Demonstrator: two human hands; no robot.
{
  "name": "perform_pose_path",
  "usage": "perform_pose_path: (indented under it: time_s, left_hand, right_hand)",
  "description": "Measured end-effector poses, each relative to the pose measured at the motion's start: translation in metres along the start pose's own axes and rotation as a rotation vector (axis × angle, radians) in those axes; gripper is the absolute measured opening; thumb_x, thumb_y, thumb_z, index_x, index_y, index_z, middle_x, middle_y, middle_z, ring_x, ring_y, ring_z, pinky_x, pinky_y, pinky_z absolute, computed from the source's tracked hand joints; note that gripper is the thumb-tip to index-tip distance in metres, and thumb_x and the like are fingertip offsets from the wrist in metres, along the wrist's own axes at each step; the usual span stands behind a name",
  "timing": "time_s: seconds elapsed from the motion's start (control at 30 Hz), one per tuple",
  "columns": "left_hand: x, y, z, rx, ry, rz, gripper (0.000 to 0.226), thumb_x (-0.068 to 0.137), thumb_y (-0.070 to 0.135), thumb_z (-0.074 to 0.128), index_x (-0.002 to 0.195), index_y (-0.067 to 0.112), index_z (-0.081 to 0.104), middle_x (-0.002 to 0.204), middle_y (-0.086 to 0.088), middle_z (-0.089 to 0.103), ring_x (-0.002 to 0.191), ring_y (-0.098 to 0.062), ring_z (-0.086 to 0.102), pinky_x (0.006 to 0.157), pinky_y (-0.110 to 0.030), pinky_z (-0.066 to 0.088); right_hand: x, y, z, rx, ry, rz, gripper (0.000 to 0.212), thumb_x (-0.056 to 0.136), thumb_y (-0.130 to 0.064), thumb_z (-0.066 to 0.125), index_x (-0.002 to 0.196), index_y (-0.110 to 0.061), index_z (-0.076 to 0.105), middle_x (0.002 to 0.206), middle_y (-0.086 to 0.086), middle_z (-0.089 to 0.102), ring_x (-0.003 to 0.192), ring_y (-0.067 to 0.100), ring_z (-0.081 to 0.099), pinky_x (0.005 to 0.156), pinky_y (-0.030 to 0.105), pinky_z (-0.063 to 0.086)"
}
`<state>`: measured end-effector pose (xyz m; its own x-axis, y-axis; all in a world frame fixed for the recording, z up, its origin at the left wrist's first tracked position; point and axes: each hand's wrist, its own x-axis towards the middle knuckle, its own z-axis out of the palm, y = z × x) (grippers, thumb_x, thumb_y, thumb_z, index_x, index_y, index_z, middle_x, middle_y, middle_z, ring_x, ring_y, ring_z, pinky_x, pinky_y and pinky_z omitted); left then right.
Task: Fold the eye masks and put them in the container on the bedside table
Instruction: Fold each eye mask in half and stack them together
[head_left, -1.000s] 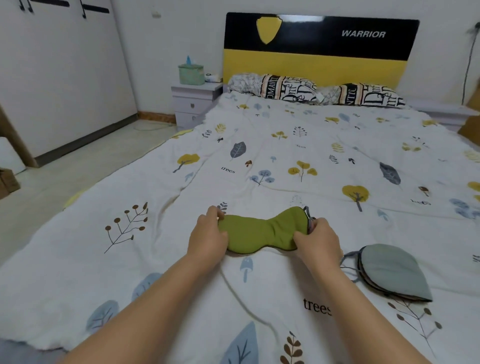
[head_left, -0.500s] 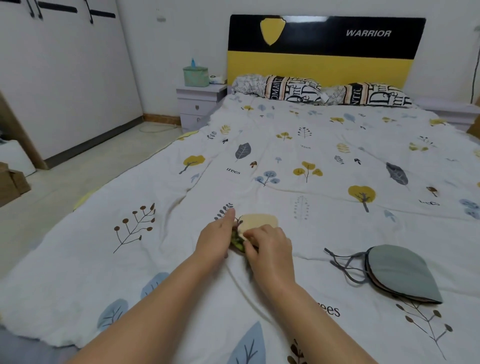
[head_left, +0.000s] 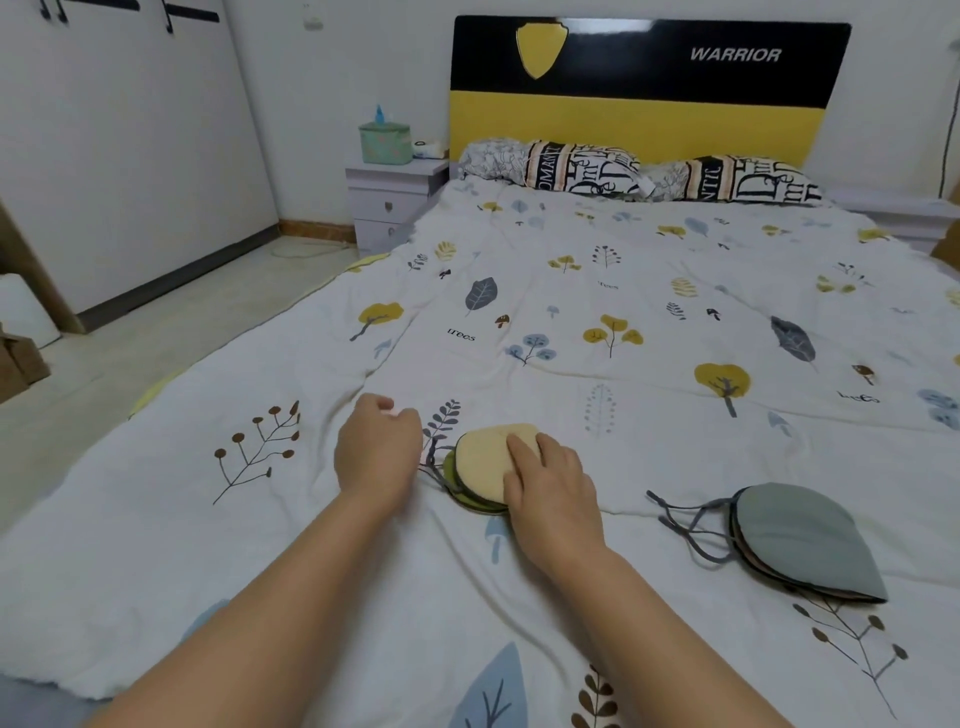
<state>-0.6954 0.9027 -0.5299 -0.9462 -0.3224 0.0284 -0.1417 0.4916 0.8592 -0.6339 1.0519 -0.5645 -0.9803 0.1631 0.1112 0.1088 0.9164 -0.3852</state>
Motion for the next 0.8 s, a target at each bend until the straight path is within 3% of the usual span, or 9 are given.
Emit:
perform_pose_path:
  time_s: [0.07,0.13,0.2,0.27,0.37,0.5,0.8]
  left_hand:
    - [-0.008,0.007,0.005,0.081,-0.006,0.206,0.042,0.083,0.014,0.046,0.126,0.013,0.049,0.131,-0.009,0.055,0.119,-0.028,0.048,0.097,-0.037,0.038]
    - [-0.021,0.007,0.018,0.318,-0.14,0.414,0.049,0.09,0.017,0.04,0.139,0.017,0.034,0.15,-0.007,0.034,0.138,-0.024,0.028,0.11,-0.039,0.024]
    - [-0.029,-0.003,0.032,0.57,-0.295,0.516,0.051,0.096,0.028,0.028,0.146,0.023,0.016,0.158,0.0,0.011,0.145,-0.018,0.007,0.116,-0.041,0.009]
    - [-0.032,-0.018,0.041,0.713,-0.41,0.525,0.051,0.098,0.033,0.018,0.147,0.026,0.006,0.159,0.003,0.0,0.146,-0.016,-0.004,0.117,-0.045,-0.001]
    - [-0.031,-0.029,0.046,0.751,-0.443,0.506,0.052,0.097,0.036,0.015,0.147,0.026,0.002,0.159,0.002,0.0,0.146,-0.016,-0.004,0.117,-0.047,-0.004]
    - [-0.027,-0.033,0.048,0.769,-0.461,0.504,0.053,0.097,0.036,0.016,0.147,0.025,0.002,0.159,0.001,0.002,0.146,-0.016,-0.004,0.117,-0.046,-0.005]
    - [-0.023,-0.03,0.051,0.794,-0.512,0.436,0.053,0.096,0.036,0.017,0.147,0.023,0.007,0.158,-0.003,0.012,0.146,-0.019,0.003,0.117,-0.046,-0.002]
  right_hand:
    - [-0.001,-0.002,0.003,0.01,-0.027,-0.037,0.049,0.097,-0.03,0.031,0.145,-0.029,0.024,0.157,0.003,0.017,0.138,0.022,0.019,0.106,0.038,0.026]
    - [-0.002,-0.002,0.005,0.001,-0.083,-0.078,0.051,0.097,-0.032,0.029,0.147,-0.031,0.017,0.16,-0.001,0.003,0.144,0.019,0.009,0.11,0.039,0.021]
    - [-0.002,0.001,0.007,-0.019,-0.145,-0.092,0.052,0.097,-0.035,0.025,0.147,-0.033,0.012,0.16,-0.005,-0.006,0.146,0.017,-0.002,0.115,0.042,0.014]
    - [0.0,0.004,0.005,0.002,-0.164,-0.072,0.052,0.098,-0.035,0.021,0.148,-0.033,0.007,0.159,-0.009,-0.009,0.146,0.014,-0.008,0.117,0.045,0.004]
    - [0.007,0.007,0.003,0.032,-0.131,-0.041,0.052,0.098,-0.035,0.017,0.148,-0.032,0.003,0.159,-0.011,-0.008,0.145,0.012,-0.013,0.117,0.048,-0.004]
    - [0.012,0.013,0.011,-0.114,-0.243,-0.008,0.053,0.098,-0.039,0.012,0.148,-0.031,-0.004,0.159,-0.01,-0.011,0.144,0.015,-0.017,0.115,0.053,-0.01]
    - [0.014,0.011,0.012,-0.186,-0.326,0.029,0.054,0.098,-0.04,0.012,0.148,-0.029,-0.004,0.16,-0.002,-0.004,0.146,0.021,-0.009,0.115,0.055,-0.003]
